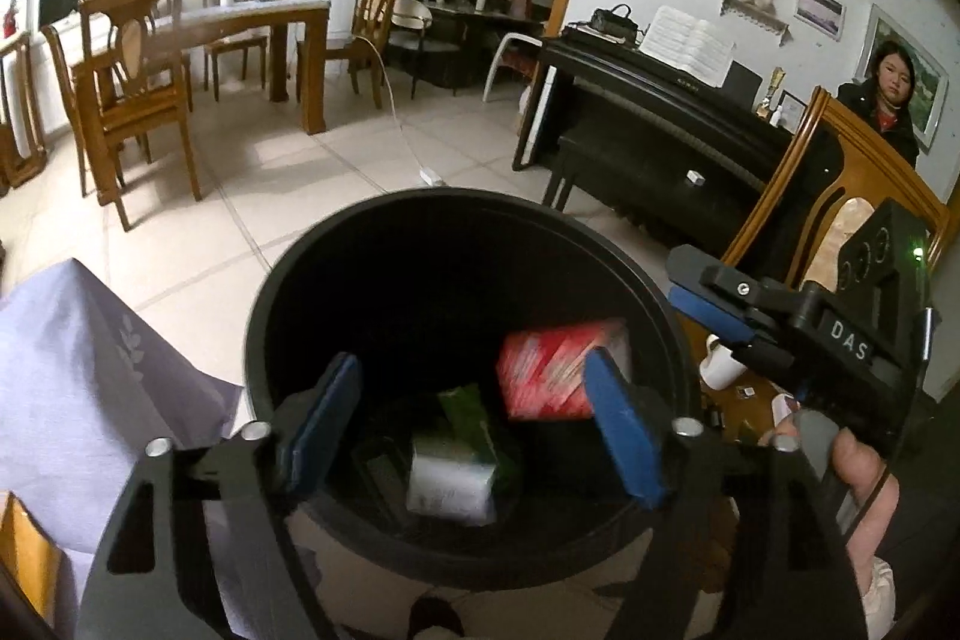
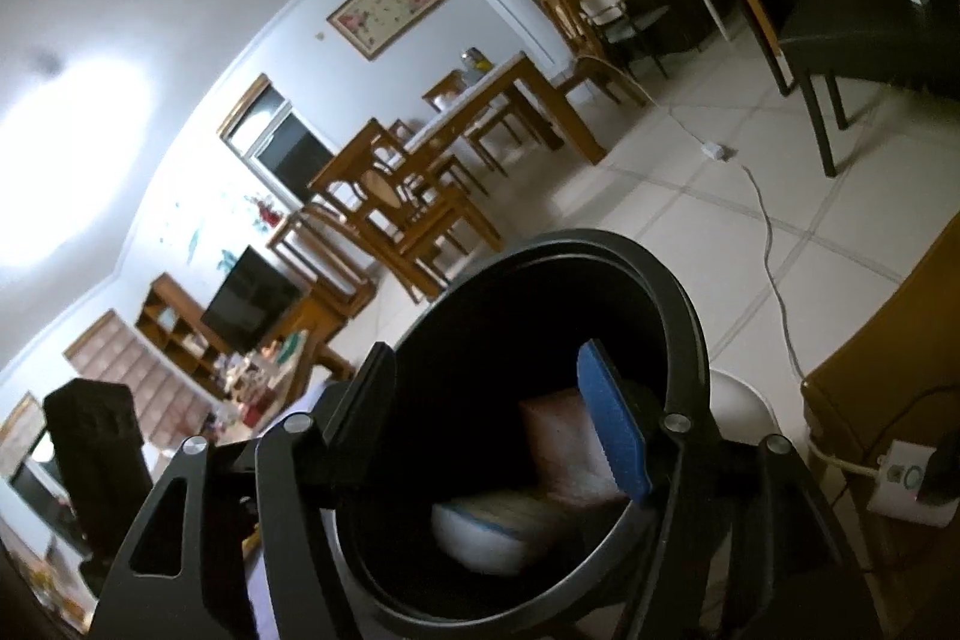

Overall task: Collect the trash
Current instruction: 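Carry both cartons to the black bin and release them inside, then grasp the white fluffy puff with left tool while right tool grasps red juice box, then carry both items over the black bin and open both tools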

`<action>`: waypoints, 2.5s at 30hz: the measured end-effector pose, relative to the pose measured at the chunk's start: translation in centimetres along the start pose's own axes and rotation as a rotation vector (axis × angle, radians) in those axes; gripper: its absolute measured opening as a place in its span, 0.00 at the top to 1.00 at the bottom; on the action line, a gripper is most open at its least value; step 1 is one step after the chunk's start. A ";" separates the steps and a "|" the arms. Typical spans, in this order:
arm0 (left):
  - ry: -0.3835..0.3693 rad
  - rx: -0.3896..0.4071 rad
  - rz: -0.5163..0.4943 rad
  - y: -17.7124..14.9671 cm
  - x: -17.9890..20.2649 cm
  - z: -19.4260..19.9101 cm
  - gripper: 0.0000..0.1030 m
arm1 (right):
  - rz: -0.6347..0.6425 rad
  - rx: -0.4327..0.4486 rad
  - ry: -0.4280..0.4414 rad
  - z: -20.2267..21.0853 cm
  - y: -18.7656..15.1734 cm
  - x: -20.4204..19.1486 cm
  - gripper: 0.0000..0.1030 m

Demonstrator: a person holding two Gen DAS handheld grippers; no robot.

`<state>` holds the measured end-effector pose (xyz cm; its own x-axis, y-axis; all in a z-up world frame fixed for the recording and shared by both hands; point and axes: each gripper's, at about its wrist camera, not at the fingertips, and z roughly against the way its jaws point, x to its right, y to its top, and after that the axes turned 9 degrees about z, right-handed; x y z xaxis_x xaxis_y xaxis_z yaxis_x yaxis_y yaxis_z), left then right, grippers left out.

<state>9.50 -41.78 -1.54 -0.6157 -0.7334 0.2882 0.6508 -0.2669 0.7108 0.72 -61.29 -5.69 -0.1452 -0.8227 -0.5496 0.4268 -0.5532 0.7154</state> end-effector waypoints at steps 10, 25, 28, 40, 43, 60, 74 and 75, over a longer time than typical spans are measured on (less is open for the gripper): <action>0.008 0.043 0.006 -1.2 -1.1 5.4 0.24 | 0.045 -0.021 0.023 0.4 -0.5 -3.9 0.38; 0.258 0.194 0.156 -7.2 -12.1 21.8 0.18 | 0.258 -0.160 0.223 -3.0 -4.3 -22.4 0.28; 0.356 0.205 0.217 -9.3 -15.8 24.7 0.17 | 0.317 -0.220 0.292 -4.6 -6.3 -27.4 0.28; 0.465 0.035 0.282 -14.8 -24.5 25.2 0.28 | 0.550 -0.506 0.414 -12.7 -16.5 -44.1 0.28; 0.442 0.009 0.298 -15.4 -25.8 24.6 0.37 | 0.597 -0.567 0.365 -15.1 -18.5 -46.5 0.28; 0.325 0.028 0.312 -17.7 -27.4 26.3 0.59 | 0.735 -0.589 0.295 -18.6 -21.7 -47.1 0.60; 0.277 0.190 0.301 -15.7 -24.4 30.0 0.59 | 0.516 -0.414 0.453 -12.4 -15.0 -42.1 0.64; 0.270 0.198 0.292 -15.2 -23.8 29.9 0.59 | 0.498 -0.393 0.457 -11.7 -14.1 -41.3 0.64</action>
<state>0.96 -1.58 -0.06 -0.2629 -0.9045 0.3358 0.6666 0.0813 0.7410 11.19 -17.97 1.89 0.4918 -0.7793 -0.3884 0.6426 0.0238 0.7658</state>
